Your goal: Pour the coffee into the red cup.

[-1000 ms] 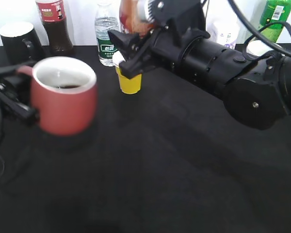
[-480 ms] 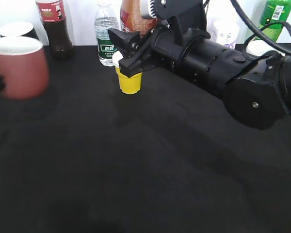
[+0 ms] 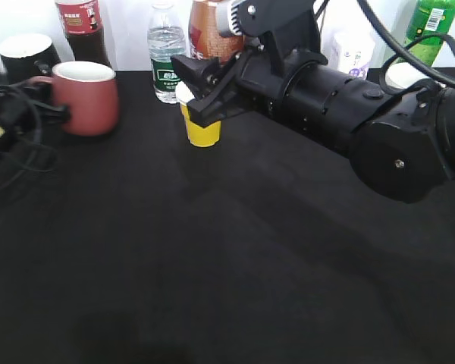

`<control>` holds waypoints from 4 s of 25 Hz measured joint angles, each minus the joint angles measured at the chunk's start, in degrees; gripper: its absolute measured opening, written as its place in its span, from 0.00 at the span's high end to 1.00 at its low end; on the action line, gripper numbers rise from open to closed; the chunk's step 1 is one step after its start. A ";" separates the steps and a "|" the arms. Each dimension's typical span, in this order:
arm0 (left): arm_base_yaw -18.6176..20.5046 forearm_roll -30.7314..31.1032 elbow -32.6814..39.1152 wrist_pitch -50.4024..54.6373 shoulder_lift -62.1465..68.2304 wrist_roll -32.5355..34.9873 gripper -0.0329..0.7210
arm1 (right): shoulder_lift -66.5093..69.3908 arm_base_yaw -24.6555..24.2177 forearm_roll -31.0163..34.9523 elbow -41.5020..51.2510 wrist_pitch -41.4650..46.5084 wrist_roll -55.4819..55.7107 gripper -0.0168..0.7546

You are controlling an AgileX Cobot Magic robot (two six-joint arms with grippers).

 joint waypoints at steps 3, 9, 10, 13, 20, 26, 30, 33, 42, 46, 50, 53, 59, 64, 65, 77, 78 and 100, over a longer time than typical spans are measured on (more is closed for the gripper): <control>-1.10 0.37 -3.84 -0.66 3.80 -0.27 0.75 | 0.00 0.00 1.68 0.00 0.00 -1.65 0.29; -1.35 0.41 -4.63 -3.09 5.62 -1.45 0.72 | 0.00 0.00 4.35 0.00 -0.48 -3.70 0.29; -1.35 1.00 -4.63 -3.20 5.62 -1.51 0.68 | 0.00 0.00 4.41 0.00 -0.48 -3.70 0.29; -1.35 1.18 -3.26 -3.47 5.62 -1.51 0.60 | 0.00 0.00 4.47 0.00 -0.48 -3.76 0.29; -1.30 0.70 -1.56 -3.38 5.62 -1.51 0.45 | 0.00 0.00 4.51 0.00 -0.48 -3.76 0.29; -1.30 0.66 3.00 -4.14 4.12 0.26 0.40 | 0.00 0.00 4.51 0.00 -0.48 -3.76 0.29; -1.30 0.64 7.53 -3.92 0.08 0.94 0.40 | 0.00 0.00 4.51 0.00 -0.48 -3.82 0.29; -1.42 0.74 12.44 -3.92 -4.11 1.14 0.40 | 0.00 0.00 4.66 0.00 -0.48 -3.82 0.29; -6.92 2.07 25.42 7.82 -29.38 1.14 0.42 | -1.34 -7.54 17.00 0.46 6.25 -8.06 0.29; -11.45 2.19 25.42 17.74 -36.60 1.14 0.42 | -0.65 -14.59 17.73 0.85 5.71 -8.30 0.29; -12.33 2.55 25.44 22.16 -38.34 1.14 0.42 | 8.52 -14.60 17.73 0.85 -6.48 -6.98 0.29; -12.33 2.80 25.49 23.07 -38.65 1.14 0.42 | 16.11 -14.60 17.46 0.85 -16.33 -5.98 0.29; -12.33 3.09 25.51 23.62 -38.65 1.14 0.42 | 24.67 -14.60 16.43 -1.99 -20.56 -3.39 0.29; -12.33 3.15 25.51 23.73 -38.65 1.14 0.42 | 28.75 -14.60 16.31 -5.99 -19.00 -0.91 0.29; -12.33 3.15 25.51 23.73 -38.65 1.14 0.42 | 29.27 -14.60 16.11 -6.27 -18.46 -0.84 0.29; -12.33 3.22 25.51 23.89 -38.68 1.14 0.42 | 24.74 -14.60 15.43 2.41 -20.69 -0.42 0.16; -12.33 3.22 25.51 23.94 -38.68 1.14 0.42 | 23.67 -14.60 15.43 5.59 -21.85 -0.42 0.17; -12.33 -10.41 -1.13 134.23 -61.41 1.14 0.38 | -19.67 -14.60 -0.11 -12.67 105.20 6.83 0.23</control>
